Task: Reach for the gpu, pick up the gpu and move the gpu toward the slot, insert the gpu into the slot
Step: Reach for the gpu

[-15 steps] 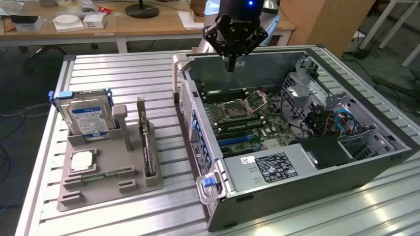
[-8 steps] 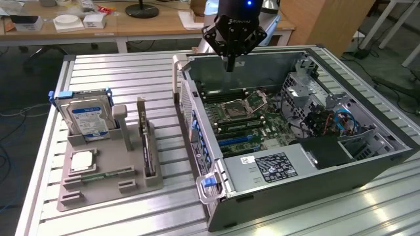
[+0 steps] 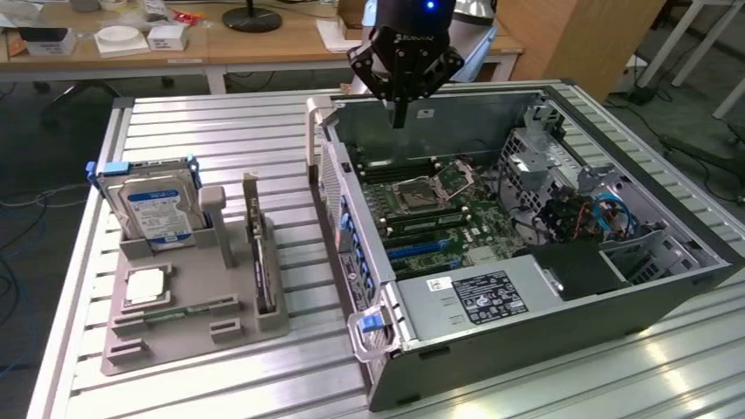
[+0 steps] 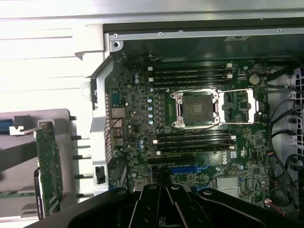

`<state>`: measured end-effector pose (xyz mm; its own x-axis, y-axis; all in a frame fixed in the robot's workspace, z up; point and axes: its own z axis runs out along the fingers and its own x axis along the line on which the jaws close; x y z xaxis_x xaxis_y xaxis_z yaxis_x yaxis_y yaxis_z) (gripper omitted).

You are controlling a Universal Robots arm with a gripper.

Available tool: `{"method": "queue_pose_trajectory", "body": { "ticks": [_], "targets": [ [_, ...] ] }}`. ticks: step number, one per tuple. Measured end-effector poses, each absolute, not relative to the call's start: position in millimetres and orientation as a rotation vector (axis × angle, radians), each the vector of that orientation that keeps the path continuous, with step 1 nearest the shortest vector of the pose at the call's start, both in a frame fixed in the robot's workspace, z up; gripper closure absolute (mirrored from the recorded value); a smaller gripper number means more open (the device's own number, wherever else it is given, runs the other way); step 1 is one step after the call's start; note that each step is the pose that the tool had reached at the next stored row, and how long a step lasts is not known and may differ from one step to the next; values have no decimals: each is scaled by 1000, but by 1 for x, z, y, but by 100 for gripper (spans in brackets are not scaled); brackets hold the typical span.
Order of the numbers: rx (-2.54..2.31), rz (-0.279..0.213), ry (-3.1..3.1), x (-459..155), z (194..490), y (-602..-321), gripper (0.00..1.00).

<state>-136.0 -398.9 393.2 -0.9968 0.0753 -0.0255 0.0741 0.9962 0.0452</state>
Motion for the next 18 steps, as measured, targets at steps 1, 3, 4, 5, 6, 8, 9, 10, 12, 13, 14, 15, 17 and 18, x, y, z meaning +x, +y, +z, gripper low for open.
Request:
{"method": "queue_pose_trajectory", "body": {
  "ticks": [1, 3, 4, 5, 6, 8, 9, 10, 12, 13, 14, 15, 17, 18],
  "targets": [
    [116, 69, 3111, -138, 393, -399, 90],
    [116, 69, 3112, -140, 393, -399, 90],
    [116, 69, 3112, -142, 393, -399, 90],
    [117, 69, 3111, -143, 393, -399, 90],
    [116, 69, 3112, -144, 393, -399, 90],
    [116, 69, 3111, -147, 393, -399, 90],
    [116, 69, 3111, -149, 393, -399, 90],
    [116, 69, 3112, -150, 393, -399, 90],
    [116, 69, 3112, -153, 393, -399, 90],
    [116, 69, 3112, -154, 393, -399, 90],
    [116, 69, 3112, -156, 393, -399, 90],
    [116, 69, 3112, -157, 393, -399, 90],
    [117, 69, 3112, -160, 393, -399, 90],
    [116, 69, 3111, -161, 393, -399, 90]
  ]
}}
